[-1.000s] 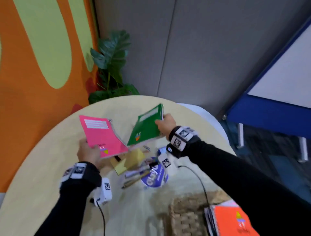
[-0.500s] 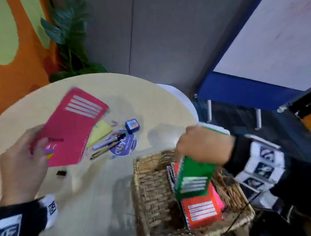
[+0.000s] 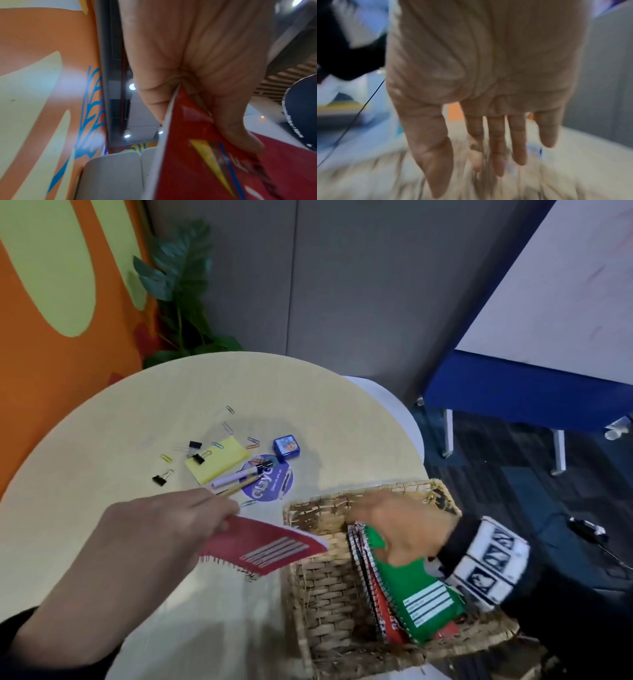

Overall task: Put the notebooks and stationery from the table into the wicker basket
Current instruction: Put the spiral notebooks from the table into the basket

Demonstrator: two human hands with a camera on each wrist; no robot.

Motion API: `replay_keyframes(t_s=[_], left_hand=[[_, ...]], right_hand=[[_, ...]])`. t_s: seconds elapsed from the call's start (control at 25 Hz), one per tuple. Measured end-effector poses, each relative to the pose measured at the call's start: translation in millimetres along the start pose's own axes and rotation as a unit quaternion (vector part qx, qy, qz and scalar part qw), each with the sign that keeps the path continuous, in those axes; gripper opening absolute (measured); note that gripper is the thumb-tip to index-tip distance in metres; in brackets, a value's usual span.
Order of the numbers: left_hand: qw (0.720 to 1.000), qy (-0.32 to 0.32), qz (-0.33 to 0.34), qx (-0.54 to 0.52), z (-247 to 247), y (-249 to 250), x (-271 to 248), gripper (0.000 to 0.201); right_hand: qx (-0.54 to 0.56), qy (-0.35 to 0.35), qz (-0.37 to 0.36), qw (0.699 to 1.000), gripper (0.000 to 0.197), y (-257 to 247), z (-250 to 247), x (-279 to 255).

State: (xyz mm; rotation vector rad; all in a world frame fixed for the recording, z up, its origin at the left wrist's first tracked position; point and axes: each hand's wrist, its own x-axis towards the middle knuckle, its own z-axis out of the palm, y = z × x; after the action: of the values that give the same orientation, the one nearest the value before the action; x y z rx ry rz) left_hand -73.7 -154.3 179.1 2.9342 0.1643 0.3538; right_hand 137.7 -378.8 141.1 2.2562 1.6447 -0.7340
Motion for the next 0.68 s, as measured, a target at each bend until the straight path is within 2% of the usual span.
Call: replay_keyframes(t_s=[0.04,0.08,0.16,0.28,0.32,0.4,0.44,0.48,0.52,0.56,0.6,0.64,0.68], left_hand=[[0.999,-0.009,0.017,0.036,-1,9,1,0.034],[0.997,-0.02,0.032,0.063,-4,18,5,0.037],[0.993,-0.015,0.084,0.083,-11,39,12,0.036],[0.991,0.038,0.132,-0.002,-21,68,19,0.022],[0.99,0.062,0.118,-0.054,-22,71,21,0.015],[0.977,0.125,0.062,-0.162,-11,66,26,0.017],[0.969,0.148,0.018,-0.195,-2,58,29,0.019],[0.964,0.155,-0.032,-0.212,10,47,28,0.018],[0.962,0.144,-0.083,-0.215,26,33,26,0.015],[0.962,0.119,-0.136,-0.205,44,15,22,0.012],[0.961,0.082,-0.183,-0.19,64,-1,18,0.009],[0.959,0.038,-0.224,-0.171,85,-17,13,0.009],[0.955,-0.005,-0.255,-0.152,105,-31,9,0.009]], right_hand=[[0.076,0.108,-0.002,0.991,0.07,-3,-15,-11],[0.121,0.187,-0.007,0.975,0.078,-17,-28,-22],[0.182,0.242,-0.011,0.953,0.078,-50,-38,-33],[0.233,0.262,-0.026,0.936,0.028,-76,-16,-33],[0.271,0.28,-0.01,0.921,0.023,-70,-9,-36],[0.362,0.279,0.044,0.888,0.021,-50,5,-51],[0.419,0.274,0.073,0.863,0.022,-38,14,-63],[0.481,0.279,0.107,0.824,0.021,-24,25,-76],[0.544,0.286,0.135,0.777,0.013,-10,36,-87],[0.595,0.286,0.161,0.734,0.014,7,50,-97],[0.625,0.273,0.185,0.708,0.035,22,64,-103],[0.629,0.253,0.215,0.704,0.05,37,78,-105],[0.63,0.226,0.242,0.702,0.051,47,87,-104]])
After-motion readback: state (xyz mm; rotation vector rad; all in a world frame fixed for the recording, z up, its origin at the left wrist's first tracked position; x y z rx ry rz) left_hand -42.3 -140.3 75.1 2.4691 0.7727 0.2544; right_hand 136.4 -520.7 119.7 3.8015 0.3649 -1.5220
